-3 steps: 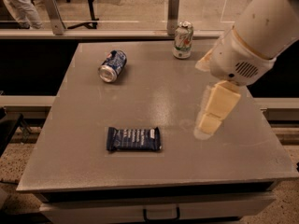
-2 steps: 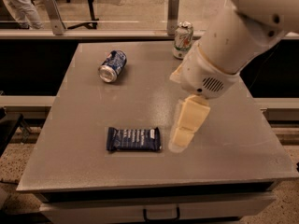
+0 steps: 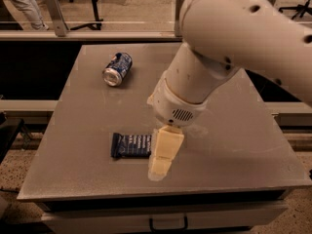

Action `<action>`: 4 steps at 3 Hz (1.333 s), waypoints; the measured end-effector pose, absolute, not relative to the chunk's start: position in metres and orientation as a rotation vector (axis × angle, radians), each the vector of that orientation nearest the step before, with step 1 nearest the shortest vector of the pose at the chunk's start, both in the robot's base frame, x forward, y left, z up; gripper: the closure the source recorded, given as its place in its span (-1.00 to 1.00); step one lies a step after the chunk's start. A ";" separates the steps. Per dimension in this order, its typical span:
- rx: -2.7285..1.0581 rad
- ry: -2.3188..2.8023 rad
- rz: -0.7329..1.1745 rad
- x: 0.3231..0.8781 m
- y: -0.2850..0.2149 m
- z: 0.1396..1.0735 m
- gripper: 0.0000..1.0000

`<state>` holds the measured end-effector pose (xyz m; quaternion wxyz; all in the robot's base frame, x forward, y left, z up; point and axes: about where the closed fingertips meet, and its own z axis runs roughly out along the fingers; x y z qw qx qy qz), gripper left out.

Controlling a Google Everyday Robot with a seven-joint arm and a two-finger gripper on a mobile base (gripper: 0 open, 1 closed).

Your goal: Pick rxbar blueberry

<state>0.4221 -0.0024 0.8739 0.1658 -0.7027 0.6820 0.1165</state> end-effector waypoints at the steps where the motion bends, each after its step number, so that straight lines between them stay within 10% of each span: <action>1: -2.051 1.927 0.343 0.421 0.011 0.855 -1.00; 2: -2.084 1.923 0.351 0.421 0.016 0.842 -1.00; 4: -2.133 1.915 0.348 0.424 0.019 0.829 -0.26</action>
Offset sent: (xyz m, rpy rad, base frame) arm 0.0022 0.0236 -0.0499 -0.0448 0.0550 0.0779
